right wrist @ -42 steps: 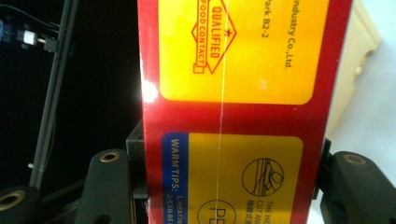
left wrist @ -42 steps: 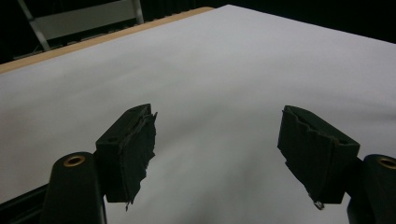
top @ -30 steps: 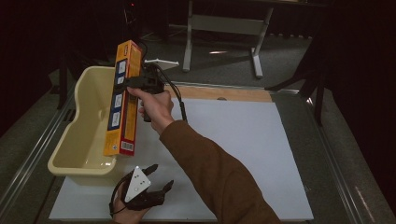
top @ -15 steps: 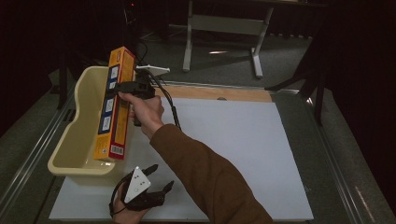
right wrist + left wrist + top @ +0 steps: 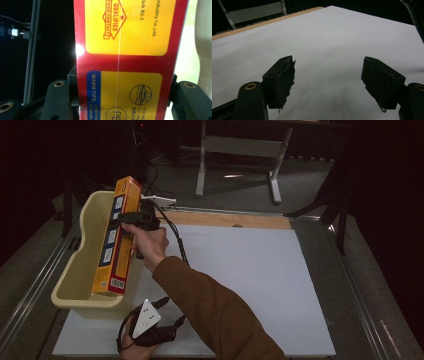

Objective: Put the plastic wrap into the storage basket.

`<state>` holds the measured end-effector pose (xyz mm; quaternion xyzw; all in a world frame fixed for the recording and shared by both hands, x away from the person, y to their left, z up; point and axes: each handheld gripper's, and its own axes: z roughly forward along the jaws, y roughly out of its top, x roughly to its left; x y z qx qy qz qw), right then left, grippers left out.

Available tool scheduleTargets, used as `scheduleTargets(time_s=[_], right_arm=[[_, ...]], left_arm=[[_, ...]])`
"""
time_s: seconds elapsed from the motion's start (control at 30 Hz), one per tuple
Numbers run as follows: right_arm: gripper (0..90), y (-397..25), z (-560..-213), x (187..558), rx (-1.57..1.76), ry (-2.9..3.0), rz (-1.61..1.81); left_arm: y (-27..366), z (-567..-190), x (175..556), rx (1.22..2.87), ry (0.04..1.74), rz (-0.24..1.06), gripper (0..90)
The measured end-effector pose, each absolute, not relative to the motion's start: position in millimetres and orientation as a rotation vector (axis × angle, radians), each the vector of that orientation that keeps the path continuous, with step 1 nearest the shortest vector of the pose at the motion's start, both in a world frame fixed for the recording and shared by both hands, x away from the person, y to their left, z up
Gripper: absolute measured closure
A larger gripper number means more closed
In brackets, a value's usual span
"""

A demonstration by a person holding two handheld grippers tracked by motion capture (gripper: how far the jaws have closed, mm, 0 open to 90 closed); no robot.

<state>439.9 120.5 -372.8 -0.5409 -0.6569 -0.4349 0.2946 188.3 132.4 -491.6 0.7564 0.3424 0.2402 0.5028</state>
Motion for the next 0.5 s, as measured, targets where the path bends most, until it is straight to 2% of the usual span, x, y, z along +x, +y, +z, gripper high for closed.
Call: scheduleTargets(time_s=[0.5], right_arm=[[40.7, 131.3, -382.8, 436.7, -1.446, -1.730, -1.127]], left_arm=[[135.1, -490.5, 187.2, 1.814, 0.834, 0.582, 26.5]])
